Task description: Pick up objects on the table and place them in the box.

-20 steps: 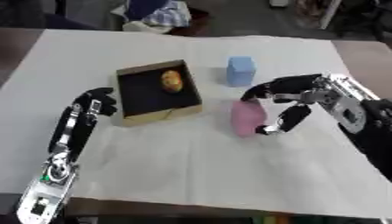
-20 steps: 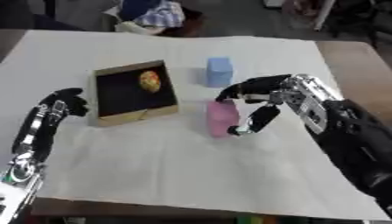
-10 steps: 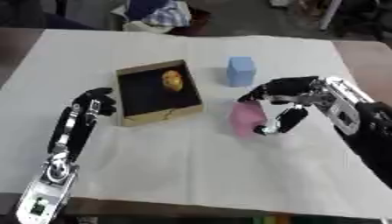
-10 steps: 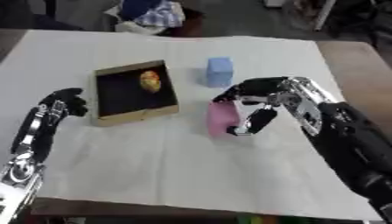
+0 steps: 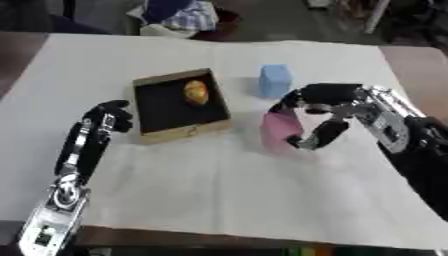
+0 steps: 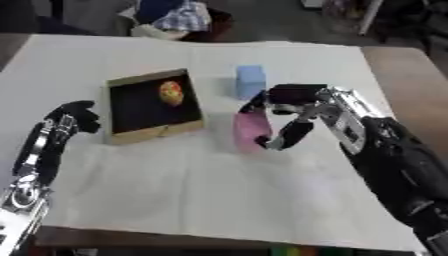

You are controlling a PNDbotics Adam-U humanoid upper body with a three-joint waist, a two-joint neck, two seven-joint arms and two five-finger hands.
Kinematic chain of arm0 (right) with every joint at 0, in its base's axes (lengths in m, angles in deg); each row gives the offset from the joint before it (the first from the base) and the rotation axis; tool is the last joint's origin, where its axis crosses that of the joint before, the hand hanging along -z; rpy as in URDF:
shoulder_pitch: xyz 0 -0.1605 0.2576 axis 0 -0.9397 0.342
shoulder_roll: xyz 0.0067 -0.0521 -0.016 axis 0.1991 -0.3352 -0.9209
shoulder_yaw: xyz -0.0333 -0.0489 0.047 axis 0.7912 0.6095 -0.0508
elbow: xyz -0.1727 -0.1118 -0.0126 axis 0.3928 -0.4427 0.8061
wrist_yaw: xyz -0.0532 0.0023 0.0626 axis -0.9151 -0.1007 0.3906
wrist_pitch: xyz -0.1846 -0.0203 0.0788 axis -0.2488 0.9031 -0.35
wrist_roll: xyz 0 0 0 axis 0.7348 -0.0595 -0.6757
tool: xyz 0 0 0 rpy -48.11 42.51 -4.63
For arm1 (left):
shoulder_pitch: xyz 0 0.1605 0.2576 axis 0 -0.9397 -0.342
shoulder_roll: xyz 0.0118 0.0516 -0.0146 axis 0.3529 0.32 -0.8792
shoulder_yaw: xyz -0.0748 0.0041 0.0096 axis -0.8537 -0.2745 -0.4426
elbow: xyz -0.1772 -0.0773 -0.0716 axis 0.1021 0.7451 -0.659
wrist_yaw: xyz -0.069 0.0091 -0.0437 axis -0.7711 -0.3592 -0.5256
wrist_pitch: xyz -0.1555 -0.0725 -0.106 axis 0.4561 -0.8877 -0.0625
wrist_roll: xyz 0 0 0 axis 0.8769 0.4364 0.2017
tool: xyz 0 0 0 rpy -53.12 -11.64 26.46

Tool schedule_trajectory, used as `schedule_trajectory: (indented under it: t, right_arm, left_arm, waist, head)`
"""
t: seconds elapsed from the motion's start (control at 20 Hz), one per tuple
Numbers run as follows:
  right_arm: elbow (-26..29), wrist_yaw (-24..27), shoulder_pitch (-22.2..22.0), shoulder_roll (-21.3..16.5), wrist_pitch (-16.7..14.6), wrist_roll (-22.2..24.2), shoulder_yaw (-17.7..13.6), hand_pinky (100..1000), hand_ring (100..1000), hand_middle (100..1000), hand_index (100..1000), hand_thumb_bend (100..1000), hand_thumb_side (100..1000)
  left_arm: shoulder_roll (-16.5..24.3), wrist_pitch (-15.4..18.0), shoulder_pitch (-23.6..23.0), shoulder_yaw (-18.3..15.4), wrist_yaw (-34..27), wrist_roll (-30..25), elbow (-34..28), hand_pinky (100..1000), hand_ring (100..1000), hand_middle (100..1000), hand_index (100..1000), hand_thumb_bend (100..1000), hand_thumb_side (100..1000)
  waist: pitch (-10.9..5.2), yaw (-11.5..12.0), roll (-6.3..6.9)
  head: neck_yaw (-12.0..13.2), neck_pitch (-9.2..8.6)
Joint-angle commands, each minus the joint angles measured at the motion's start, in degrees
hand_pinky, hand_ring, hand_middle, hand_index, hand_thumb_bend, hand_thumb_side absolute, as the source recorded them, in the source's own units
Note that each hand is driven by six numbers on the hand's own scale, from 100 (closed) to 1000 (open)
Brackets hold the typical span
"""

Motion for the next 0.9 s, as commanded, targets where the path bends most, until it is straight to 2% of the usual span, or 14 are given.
schedule_trajectory:
  t: [0.05,0.25,0.35,0.6,0.9]
  right_arm:
    - [2.7,3.5,1.2,-0.6,2.1,-3.2,-1.0,750,636,433,881,100,152]
    - [5.0,7.3,3.0,-0.1,4.4,-7.3,0.3,752,637,434,882,100,119]
    - [5.5,7.3,4.6,1.2,5.1,-9.3,1.2,754,640,437,884,100,107]
    - [2.4,3.7,9.8,7.7,5.2,-11.8,1.7,757,646,442,885,100,100]
    - [-5.1,-2.1,14.4,15.9,3.7,-12.0,-0.5,760,652,451,890,100,100]
  left_arm:
    - [0.6,0.1,0.6,-0.5,-0.2,0.0,-0.8,635,594,566,778,100,921]
    - [0.6,0.1,0.6,-0.4,-0.2,0.0,-0.8,635,594,566,778,100,921]
    - [0.6,0.1,0.6,-0.4,-0.2,-0.1,-0.8,635,594,565,778,100,921]
    - [0.3,0.1,0.7,-0.1,-0.3,-0.3,-0.8,635,594,565,778,100,922]
    - [-0.1,0.2,1.1,0.1,-0.5,-0.5,-1.0,635,594,565,778,100,922]
  waist:
    - [-1.34,0.1,0.11]
    - [-1.4,0.1,0.13]
    - [-1.45,0.1,0.17]
    - [-1.43,0.4,0.55]
    - [-0.97,1.4,1.09]
  head:
    - [-0.1,-0.14]
    - [-0.1,-0.14]
    - [-0.2,-0.14]
    - [-0.7,-0.14]
    - [-1.5,-0.14]
